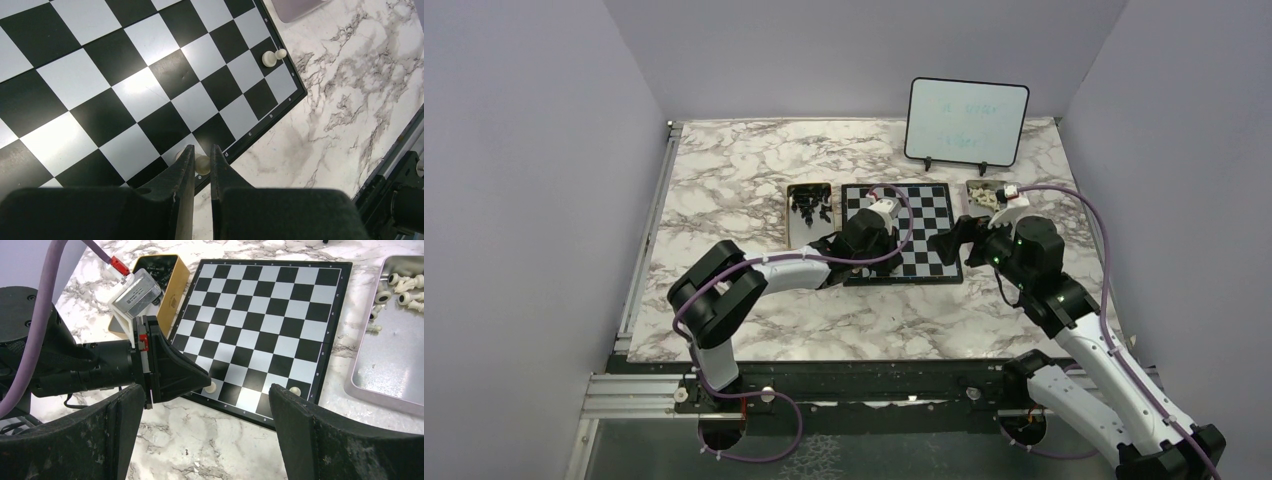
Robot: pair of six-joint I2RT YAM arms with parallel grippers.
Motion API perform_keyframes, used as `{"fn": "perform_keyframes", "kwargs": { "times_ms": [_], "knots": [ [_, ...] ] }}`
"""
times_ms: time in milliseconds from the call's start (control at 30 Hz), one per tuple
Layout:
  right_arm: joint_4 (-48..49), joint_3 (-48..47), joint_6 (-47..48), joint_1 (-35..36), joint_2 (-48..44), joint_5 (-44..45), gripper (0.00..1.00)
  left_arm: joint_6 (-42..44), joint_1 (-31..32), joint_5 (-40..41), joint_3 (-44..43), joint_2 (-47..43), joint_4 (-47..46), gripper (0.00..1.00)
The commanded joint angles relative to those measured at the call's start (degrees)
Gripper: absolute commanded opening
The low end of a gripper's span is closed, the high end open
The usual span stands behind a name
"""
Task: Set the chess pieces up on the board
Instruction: Place the chess piece on the chessboard.
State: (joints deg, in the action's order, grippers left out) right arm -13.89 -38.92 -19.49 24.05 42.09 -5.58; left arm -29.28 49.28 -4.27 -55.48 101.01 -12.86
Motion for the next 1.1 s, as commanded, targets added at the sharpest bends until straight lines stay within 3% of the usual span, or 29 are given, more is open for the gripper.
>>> {"fn": "perform_keyframes", "kwargs": {
  "times_ms": [0, 467, 800, 1067],
  "knots": [
    [-0.98, 0.6, 0.67, 0.3, -0.11, 1.06, 1.0, 1.26, 0.56, -0.41, 0.46, 0.96, -2.17, 0.13],
    [-0.94, 0.89, 0.32, 0.29, 0.18, 1.24, 1.0, -0.75, 0.56, 0.47, -0.13, -0.56, 1.08, 0.38],
    [0.86, 0.16, -1.37, 0.29, 2.47, 0.01, 1.0, -0.64, 0.32, 2.38, -4.08, -3.95, 7.31, 0.48],
    [6.01, -0.19, -8.26, 0.29, 8.28, 1.92, 1.0, 1.85, -0.01, 1.0, -4.38, -7.73, 10.26, 0.53]
  ]
}}
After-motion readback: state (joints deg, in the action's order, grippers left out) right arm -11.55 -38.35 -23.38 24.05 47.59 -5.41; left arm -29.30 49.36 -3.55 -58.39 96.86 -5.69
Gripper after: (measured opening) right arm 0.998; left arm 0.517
